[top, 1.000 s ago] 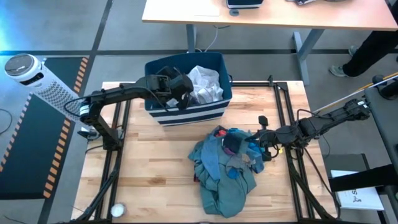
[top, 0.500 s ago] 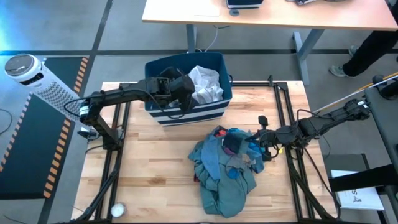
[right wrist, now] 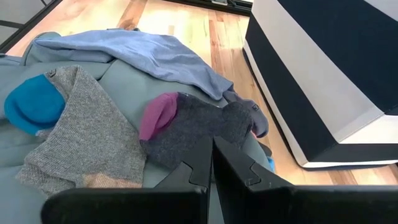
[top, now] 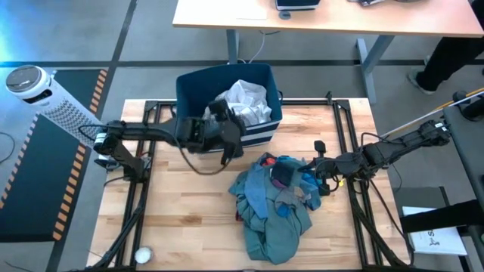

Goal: Sort clothes
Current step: Put the black sock into the blue laundry organizer

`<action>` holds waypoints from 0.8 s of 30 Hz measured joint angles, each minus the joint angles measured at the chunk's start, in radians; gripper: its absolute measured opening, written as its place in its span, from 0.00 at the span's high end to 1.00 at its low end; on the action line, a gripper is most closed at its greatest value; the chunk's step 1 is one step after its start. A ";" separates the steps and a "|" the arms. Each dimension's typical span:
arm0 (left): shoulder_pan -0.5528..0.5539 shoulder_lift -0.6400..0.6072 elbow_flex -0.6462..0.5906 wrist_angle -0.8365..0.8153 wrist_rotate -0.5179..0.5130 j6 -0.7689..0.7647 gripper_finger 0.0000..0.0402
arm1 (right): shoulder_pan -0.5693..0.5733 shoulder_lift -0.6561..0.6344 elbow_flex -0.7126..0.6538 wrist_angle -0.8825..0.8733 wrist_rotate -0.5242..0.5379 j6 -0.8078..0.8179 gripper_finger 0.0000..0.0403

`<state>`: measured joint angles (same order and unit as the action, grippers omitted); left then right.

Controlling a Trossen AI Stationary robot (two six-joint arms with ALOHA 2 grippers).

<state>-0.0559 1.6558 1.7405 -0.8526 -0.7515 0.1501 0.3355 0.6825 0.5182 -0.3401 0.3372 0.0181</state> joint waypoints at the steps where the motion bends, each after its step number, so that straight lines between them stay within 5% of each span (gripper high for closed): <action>1: -0.019 0.000 0.000 0.009 0.011 0.006 0.64 | 0.000 0.000 0.000 0.000 0.000 0.000 1.00; 15: -0.184 0.073 0.000 0.047 0.355 -0.023 0.72 | 0.000 0.000 -0.001 0.000 0.000 0.000 1.00; 24: -0.176 0.210 -0.002 0.074 0.489 -0.054 0.64 | 0.000 0.000 -0.001 0.000 0.000 0.007 1.00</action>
<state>-0.2320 1.8656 1.7390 -0.7782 -0.2624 0.0961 0.3355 0.6827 0.5171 -0.3397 0.3370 0.0254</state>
